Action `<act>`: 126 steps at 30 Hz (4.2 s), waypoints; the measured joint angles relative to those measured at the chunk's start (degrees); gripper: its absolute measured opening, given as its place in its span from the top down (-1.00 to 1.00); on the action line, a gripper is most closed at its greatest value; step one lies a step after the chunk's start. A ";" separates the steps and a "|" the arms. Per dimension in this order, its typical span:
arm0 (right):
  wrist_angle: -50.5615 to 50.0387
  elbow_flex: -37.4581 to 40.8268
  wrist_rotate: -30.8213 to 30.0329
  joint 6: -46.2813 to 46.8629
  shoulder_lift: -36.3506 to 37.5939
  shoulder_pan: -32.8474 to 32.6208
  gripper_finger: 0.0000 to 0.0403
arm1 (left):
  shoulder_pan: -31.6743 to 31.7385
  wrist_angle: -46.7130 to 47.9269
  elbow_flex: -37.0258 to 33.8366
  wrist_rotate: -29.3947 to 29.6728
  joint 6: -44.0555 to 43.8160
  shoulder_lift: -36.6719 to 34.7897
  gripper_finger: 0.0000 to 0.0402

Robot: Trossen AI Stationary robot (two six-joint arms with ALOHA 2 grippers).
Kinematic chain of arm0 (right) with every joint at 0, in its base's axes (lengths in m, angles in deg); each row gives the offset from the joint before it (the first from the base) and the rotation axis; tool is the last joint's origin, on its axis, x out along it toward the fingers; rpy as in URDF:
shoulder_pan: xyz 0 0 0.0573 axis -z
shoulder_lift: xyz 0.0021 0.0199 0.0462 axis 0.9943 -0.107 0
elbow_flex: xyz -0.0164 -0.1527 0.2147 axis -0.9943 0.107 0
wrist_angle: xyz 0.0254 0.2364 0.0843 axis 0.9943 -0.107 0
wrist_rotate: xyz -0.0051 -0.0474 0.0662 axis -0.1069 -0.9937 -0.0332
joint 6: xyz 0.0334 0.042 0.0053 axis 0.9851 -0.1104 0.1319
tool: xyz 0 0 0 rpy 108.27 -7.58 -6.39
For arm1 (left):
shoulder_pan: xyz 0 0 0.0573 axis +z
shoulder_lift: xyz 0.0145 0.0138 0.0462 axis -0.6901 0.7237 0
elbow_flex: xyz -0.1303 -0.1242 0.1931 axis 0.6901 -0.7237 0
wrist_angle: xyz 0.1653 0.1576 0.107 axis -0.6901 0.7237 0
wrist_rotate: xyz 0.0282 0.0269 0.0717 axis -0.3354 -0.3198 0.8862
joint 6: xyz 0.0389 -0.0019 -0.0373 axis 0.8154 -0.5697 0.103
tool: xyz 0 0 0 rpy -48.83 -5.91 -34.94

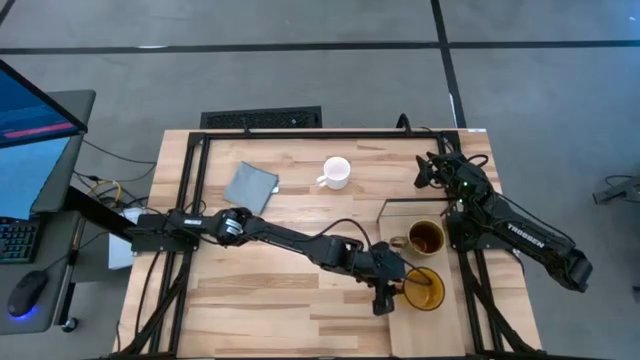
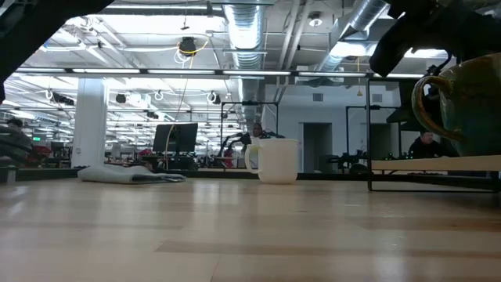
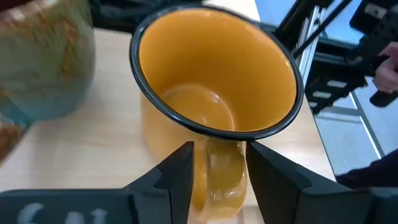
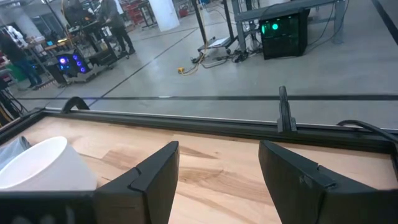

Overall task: Stack small to large cups/mugs on shelf
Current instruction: Put the yellow mug on the shelf, then put the white mug on the shelf

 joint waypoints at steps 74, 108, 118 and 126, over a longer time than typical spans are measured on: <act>0.00 0.00 0.00 -4.46 -0.02 0.00 -0.21 | 3.42 3.54 0.04 -3.93 -4.84 0.09 0.58; 0.00 0.02 0.00 -4.42 0.04 0.02 -0.21 | 1.31 25.42 0.02 22.78 -3.31 -13.48 0.58; -0.02 0.02 0.00 -4.37 0.03 0.00 -0.21 | -1.16 34.21 0.02 30.37 -0.49 -22.79 0.58; -0.02 0.02 0.00 -3.50 0.02 0.00 -0.21 | -4.60 48.16 0.02 48.15 0.59 -28.17 0.58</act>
